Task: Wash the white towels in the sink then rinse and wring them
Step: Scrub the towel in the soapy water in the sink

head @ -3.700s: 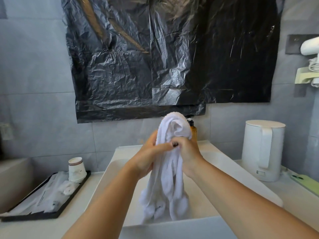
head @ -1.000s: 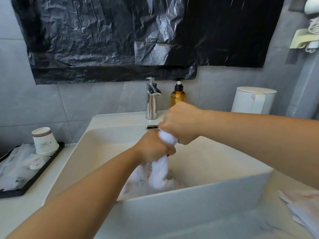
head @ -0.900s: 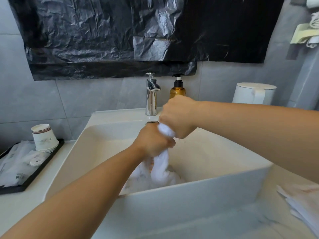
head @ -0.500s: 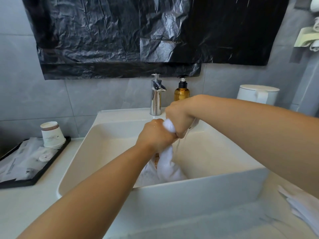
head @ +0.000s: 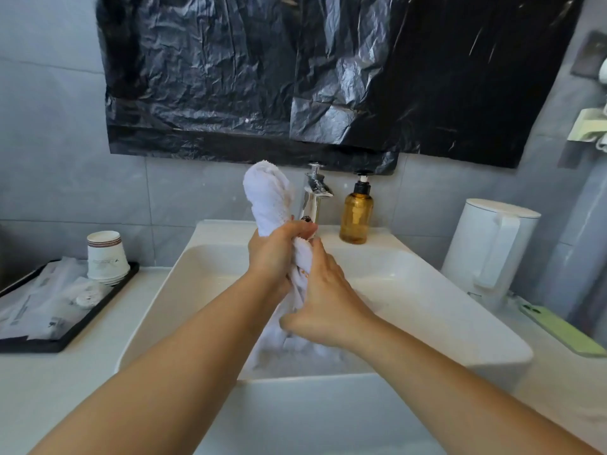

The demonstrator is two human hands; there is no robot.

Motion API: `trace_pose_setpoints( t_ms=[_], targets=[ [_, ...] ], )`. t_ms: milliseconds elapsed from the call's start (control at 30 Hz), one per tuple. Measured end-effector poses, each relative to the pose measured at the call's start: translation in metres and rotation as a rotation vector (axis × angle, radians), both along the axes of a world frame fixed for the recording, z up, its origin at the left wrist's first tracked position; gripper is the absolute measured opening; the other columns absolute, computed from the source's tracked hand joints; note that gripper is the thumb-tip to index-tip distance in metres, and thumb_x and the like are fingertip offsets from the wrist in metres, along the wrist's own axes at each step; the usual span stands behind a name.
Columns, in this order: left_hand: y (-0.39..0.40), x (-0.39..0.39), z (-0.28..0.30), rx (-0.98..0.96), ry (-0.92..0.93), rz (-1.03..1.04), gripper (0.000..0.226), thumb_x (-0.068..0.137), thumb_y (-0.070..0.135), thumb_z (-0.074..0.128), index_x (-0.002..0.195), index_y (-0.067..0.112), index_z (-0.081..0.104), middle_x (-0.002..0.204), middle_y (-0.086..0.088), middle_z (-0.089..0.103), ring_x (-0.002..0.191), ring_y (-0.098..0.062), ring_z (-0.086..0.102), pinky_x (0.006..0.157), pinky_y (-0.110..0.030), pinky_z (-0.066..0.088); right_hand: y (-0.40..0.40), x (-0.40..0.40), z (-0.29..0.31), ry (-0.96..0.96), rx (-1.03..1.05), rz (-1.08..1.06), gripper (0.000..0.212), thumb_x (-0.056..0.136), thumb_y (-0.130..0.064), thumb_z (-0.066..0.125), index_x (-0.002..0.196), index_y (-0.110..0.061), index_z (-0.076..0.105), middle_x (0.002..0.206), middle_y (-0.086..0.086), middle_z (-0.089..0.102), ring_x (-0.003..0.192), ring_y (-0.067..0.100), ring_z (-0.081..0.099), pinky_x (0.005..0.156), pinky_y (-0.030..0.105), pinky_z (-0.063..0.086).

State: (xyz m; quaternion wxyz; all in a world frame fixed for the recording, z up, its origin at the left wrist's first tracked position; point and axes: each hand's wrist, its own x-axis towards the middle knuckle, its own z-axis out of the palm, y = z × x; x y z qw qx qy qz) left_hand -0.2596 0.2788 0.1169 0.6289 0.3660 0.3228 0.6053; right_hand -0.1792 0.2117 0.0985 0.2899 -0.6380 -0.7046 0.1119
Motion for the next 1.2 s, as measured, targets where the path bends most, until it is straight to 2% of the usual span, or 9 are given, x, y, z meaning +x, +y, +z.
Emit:
trace_pose_setpoints(
  t_ms=[100,267,400,533,667,833,933,1100,1200],
  targets=[
    [-0.002,-0.001,0.004,0.047,-0.124,-0.049,0.018,0.081,0.006,0.073,0.098,0.006,0.067,0.098,-0.012,0.076,0.09,-0.018,0.075,0.084,-0.037,0.057,0.025,-0.004,0.001,0.135,0.092,-0.119,0.075,0.069,-0.03,0.078,0.13,-0.019,0.036,0.115,0.002,0.059,0.106,0.023,0.059,0.088,0.041,0.053],
    [0.002,-0.006,0.008,0.048,-0.207,0.031,0.005,0.087,0.007,0.072,0.084,0.006,0.068,0.076,-0.005,0.075,0.079,-0.015,0.074,0.075,-0.029,0.056,0.045,-0.003,0.006,0.175,0.076,-0.11,0.015,0.078,-0.026,0.067,0.086,-0.013,0.064,0.078,0.003,0.065,0.079,0.025,0.065,0.068,0.035,0.055],
    [0.008,-0.013,0.005,0.001,-0.026,0.058,0.027,0.081,0.023,0.079,0.071,0.009,0.058,0.053,-0.003,0.058,0.051,-0.018,0.058,0.063,-0.032,0.051,0.048,-0.008,-0.002,0.211,0.049,-0.046,0.031,0.074,-0.035,0.071,0.1,-0.018,0.067,0.092,0.004,0.071,0.088,0.025,0.068,0.079,0.04,0.057],
    [0.008,-0.013,0.004,-0.007,0.023,0.072,0.029,0.081,0.023,0.078,0.069,0.01,0.054,0.05,-0.002,0.053,0.047,-0.018,0.052,0.058,-0.029,0.047,0.052,-0.008,-0.006,0.248,0.024,-0.006,0.036,0.075,-0.035,0.07,0.109,-0.022,0.067,0.096,0.001,0.072,0.092,0.022,0.068,0.083,0.04,0.057],
    [0.014,-0.009,0.003,0.085,0.066,-0.015,0.022,0.082,0.023,0.077,0.089,0.007,0.064,0.067,-0.005,0.068,0.066,-0.02,0.066,0.059,-0.028,0.052,0.054,0.007,0.005,0.429,-0.035,-0.006,0.011,0.074,-0.011,0.074,0.083,-0.014,0.068,0.08,0.002,0.07,0.081,0.021,0.069,0.074,0.034,0.056],
    [0.017,-0.004,-0.01,0.355,0.3,-0.467,0.069,0.071,0.037,0.077,0.128,0.003,0.055,0.1,-0.014,0.072,0.095,-0.03,0.07,0.083,-0.041,0.053,0.061,0.034,0.035,0.785,0.094,0.077,0.012,0.08,0.001,0.069,0.077,-0.011,0.068,0.072,0.005,0.069,0.068,0.019,0.067,0.066,0.034,0.056],
    [0.013,-0.004,-0.013,0.435,0.513,-0.539,0.061,0.065,0.035,0.078,0.119,0.009,0.061,0.092,-0.008,0.072,0.09,-0.022,0.069,0.077,-0.031,0.054,0.069,0.04,0.041,1.017,0.095,0.1,0.012,0.078,-0.004,0.073,0.082,-0.012,0.066,0.077,0.002,0.071,0.072,0.017,0.069,0.069,0.033,0.058],
    [0.012,0.002,-0.024,0.261,0.713,-0.527,0.033,0.069,0.002,0.072,0.101,0.003,0.067,0.092,-0.017,0.071,0.088,-0.03,0.071,0.08,-0.041,0.058,0.073,0.038,0.02,1.099,0.03,0.261,0.021,0.073,-0.011,0.079,0.094,-0.013,0.075,0.104,0.007,0.075,0.101,0.026,0.07,0.091,0.042,0.056],
    [0.008,0.011,-0.03,0.276,0.878,-0.412,0.021,0.07,0.001,0.072,0.091,0.002,0.067,0.078,-0.012,0.068,0.075,-0.023,0.069,0.075,-0.037,0.058,0.064,0.038,0.019,1.094,-0.035,0.331,0.017,0.078,-0.01,0.078,0.093,-0.006,0.07,0.092,0.009,0.076,0.086,0.026,0.073,0.083,0.041,0.059]
  ],
)
